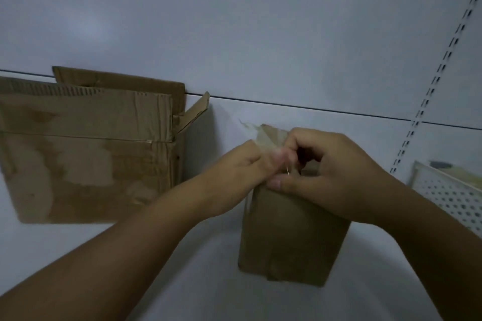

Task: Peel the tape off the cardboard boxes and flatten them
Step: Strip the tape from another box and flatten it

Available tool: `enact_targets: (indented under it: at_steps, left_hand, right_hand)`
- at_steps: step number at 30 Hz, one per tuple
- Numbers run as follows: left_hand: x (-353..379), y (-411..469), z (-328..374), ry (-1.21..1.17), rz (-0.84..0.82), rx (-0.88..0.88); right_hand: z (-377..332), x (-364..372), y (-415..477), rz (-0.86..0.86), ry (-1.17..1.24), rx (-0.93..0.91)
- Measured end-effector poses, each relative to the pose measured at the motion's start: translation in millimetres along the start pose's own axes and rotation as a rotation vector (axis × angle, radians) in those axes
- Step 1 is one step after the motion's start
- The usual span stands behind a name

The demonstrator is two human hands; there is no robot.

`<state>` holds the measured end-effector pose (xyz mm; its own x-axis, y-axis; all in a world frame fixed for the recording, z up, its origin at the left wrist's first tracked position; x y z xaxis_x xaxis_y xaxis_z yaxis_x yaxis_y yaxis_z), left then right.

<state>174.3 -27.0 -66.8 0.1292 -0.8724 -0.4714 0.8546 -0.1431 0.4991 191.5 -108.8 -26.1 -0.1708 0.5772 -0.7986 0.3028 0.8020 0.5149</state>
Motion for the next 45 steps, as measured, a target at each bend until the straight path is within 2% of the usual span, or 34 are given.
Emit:
enact_targets:
  at_steps: [5, 9, 13, 19, 21, 25, 30, 35, 40, 43, 45]
  left_hand:
    - [-8, -10, -18, -0.087, 0.017, 0.097]
    - [-14, -18, -38, -0.295, 0.057, 0.031]
    - [-1, -26, -52, -0.018, 0.124, -0.095]
    - [-5, -33, -25, 0.18, 0.397, 0.087]
    - [-12, -39, -16, 0.22, 0.468, 0.153]
    - [-21, -44, -11, 0.227, 0.538, 0.169]
    - [-25, -40, -5, 0.298, 0.477, 0.235]
    - [-29, -40, -10, 0.358, 0.464, 0.182]
    - [-30, -41, -11, 0.428, 0.503, 0.139]
    - [-34, -42, -16, 0.267, 0.525, 0.118]
    - [-35, -41, -25, 0.161, 0.523, 0.042]
  right_hand:
    - [-1, 12, -1, -0.108, -0.01, -0.009]
    - [12, 5, -2, -0.121, -0.04, 0.1]
    - [20, -4, -6, -0.097, 0.064, 0.178]
    - [23, -1, -4, -0.161, 0.266, 0.265]
    - [22, 2, -1, -0.175, 0.26, 0.272]
    - [20, 3, 2, -0.117, 0.186, 0.239]
    - [12, 0, 3, 0.009, 0.125, 0.185]
    - [11, -3, 5, 0.1, 0.02, 0.169]
    - [14, 5, 12, -0.004, 0.055, 0.2]
    - [17, 10, 14, -0.065, 0.11, 0.225]
    - [20, 13, 16, -0.086, 0.137, 0.246]
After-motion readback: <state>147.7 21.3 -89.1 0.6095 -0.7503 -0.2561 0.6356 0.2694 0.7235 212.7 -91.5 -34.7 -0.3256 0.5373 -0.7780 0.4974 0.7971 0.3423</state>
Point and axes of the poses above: each hand's wrist, its own y-axis towards the middle knuckle, its own x-axis out of the palm, z = x × y, the point moved 8 cm from there along y, towards the middle knuckle, and after that the axes turned 2 degrees about -z, right-handed, at the moved point
